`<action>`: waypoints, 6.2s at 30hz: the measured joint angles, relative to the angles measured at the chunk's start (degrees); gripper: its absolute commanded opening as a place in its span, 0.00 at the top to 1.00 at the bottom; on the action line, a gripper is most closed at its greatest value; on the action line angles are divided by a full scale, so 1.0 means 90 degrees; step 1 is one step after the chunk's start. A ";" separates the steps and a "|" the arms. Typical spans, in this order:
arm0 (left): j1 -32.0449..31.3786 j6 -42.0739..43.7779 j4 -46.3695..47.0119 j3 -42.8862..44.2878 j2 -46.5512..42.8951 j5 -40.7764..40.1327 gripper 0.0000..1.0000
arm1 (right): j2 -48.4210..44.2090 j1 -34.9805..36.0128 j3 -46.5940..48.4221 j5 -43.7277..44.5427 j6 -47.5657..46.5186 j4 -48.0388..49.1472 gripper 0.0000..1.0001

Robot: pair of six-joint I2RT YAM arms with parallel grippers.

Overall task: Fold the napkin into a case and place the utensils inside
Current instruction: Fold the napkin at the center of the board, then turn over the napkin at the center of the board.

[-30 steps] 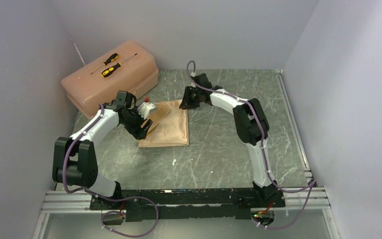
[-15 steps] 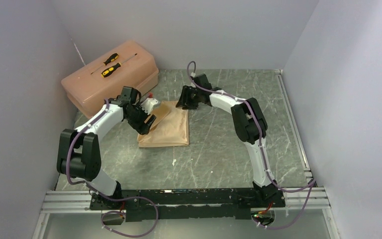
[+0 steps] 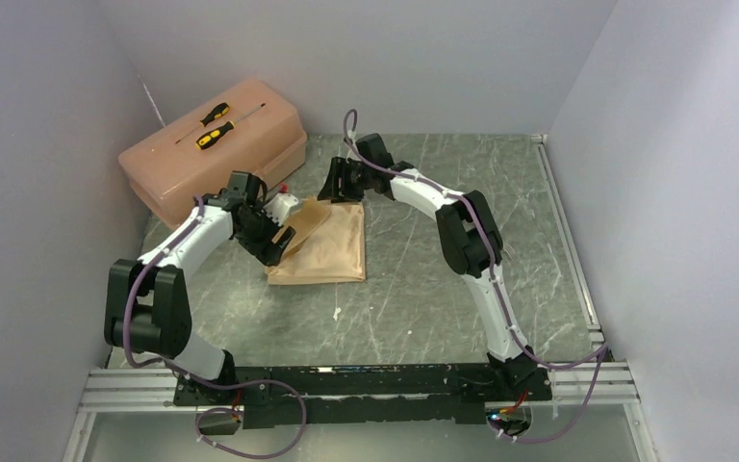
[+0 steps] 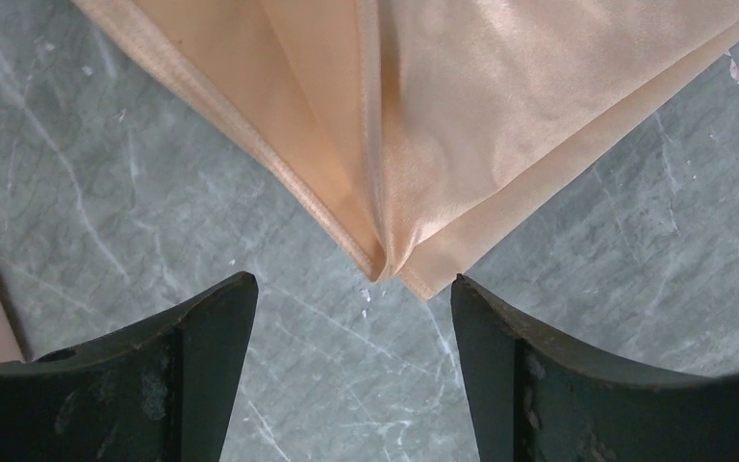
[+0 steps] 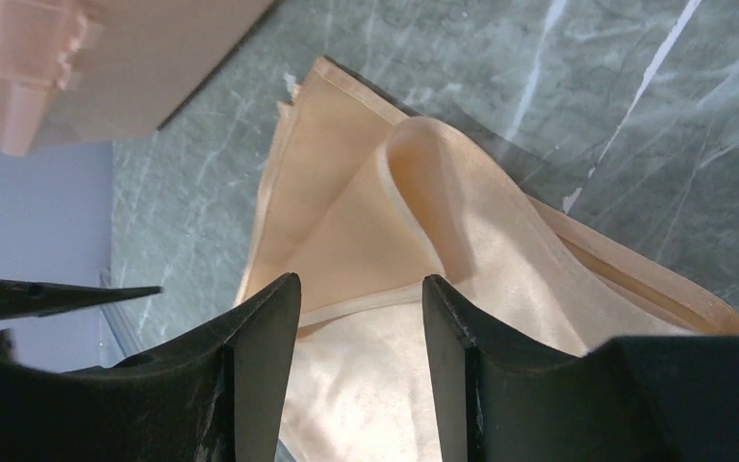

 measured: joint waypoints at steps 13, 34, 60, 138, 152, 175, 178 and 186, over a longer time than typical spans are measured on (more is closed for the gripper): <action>0.0393 -0.0053 -0.0170 0.0165 -0.0748 0.0029 0.06 | 0.0629 0.0061 0.0376 -0.0168 -0.0287 -0.0498 0.58; 0.0420 -0.0036 -0.0066 0.0022 -0.0828 -0.0274 0.09 | 0.0386 0.0270 -0.0211 -0.0138 -0.0272 -0.0216 1.00; 0.0153 0.0010 0.1001 -0.0869 -0.0444 -0.0520 0.11 | -0.2970 0.0967 -0.5015 0.1817 0.0780 0.0874 0.97; -0.0384 0.0469 0.2093 -0.1591 -0.0163 -0.1307 0.13 | -0.0801 -0.0775 -0.1928 0.1095 0.0187 0.0364 0.67; -0.0398 0.0374 0.1741 -0.1389 -0.0226 -0.1353 0.06 | -0.1741 -0.0619 -0.2742 0.0741 0.0109 0.0784 0.65; -0.0379 -0.0034 -0.0590 0.0886 -0.2385 -0.0971 0.06 | -0.5085 0.0447 -0.4852 0.3164 -0.2431 0.1127 0.00; -0.0362 -0.0017 -0.0716 0.0894 -0.2395 -0.0799 0.06 | -0.5661 0.0454 -0.5802 0.2907 -0.2992 0.1841 0.00; -0.0287 0.0185 -0.0848 0.0784 -0.2380 -0.0015 0.06 | -0.6052 0.1350 -0.6375 0.2346 -0.4804 0.1804 0.01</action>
